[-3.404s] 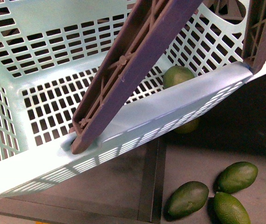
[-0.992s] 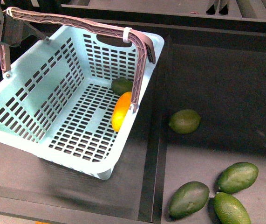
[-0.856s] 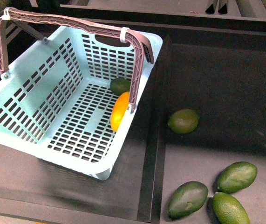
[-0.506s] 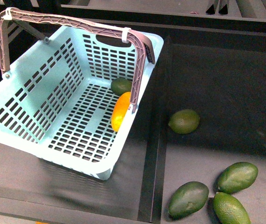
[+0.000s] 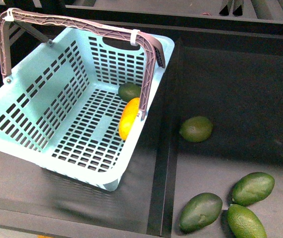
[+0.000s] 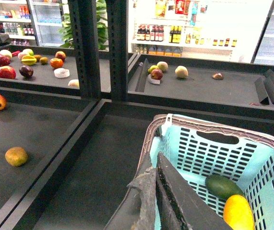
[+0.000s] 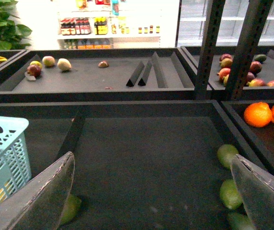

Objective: Pick mango and avocado into basket

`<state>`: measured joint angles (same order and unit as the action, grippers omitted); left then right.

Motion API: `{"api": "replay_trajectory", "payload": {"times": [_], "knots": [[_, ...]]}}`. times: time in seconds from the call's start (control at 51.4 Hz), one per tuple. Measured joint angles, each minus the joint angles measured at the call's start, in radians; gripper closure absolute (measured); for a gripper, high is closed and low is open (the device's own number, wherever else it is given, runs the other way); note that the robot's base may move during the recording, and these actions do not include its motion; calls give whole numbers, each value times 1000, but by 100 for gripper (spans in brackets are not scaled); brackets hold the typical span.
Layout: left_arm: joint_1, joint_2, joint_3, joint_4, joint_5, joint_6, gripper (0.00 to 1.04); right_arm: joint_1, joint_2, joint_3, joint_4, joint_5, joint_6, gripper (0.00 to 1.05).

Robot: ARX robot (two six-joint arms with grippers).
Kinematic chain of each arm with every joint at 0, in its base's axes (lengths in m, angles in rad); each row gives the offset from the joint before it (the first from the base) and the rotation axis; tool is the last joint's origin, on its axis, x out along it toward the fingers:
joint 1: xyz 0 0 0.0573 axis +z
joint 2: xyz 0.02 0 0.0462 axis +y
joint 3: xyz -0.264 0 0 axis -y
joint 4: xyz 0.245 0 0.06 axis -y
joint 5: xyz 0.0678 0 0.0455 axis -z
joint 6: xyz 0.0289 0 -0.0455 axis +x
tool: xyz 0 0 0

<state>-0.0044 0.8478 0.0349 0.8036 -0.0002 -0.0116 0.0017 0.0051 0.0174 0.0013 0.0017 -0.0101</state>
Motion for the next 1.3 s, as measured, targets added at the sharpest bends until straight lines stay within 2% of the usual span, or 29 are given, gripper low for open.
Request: {"api": "replay_trajectory", "payload": {"times": [0.661, 1.109, 1.226, 1.303], "knots": [[0, -507, -20, -462, 0, 0, 102, 0, 0, 0, 0, 0, 0, 9], [0, -669, -20, -624, 0, 0, 102, 0, 0, 0, 0, 0, 0, 9], [0, -805, -19, -787, 0, 1, 102, 0, 0, 0, 0, 0, 0, 9], [0, -837, -19, -799, 0, 1, 102, 0, 0, 0, 0, 0, 0, 9]]}}
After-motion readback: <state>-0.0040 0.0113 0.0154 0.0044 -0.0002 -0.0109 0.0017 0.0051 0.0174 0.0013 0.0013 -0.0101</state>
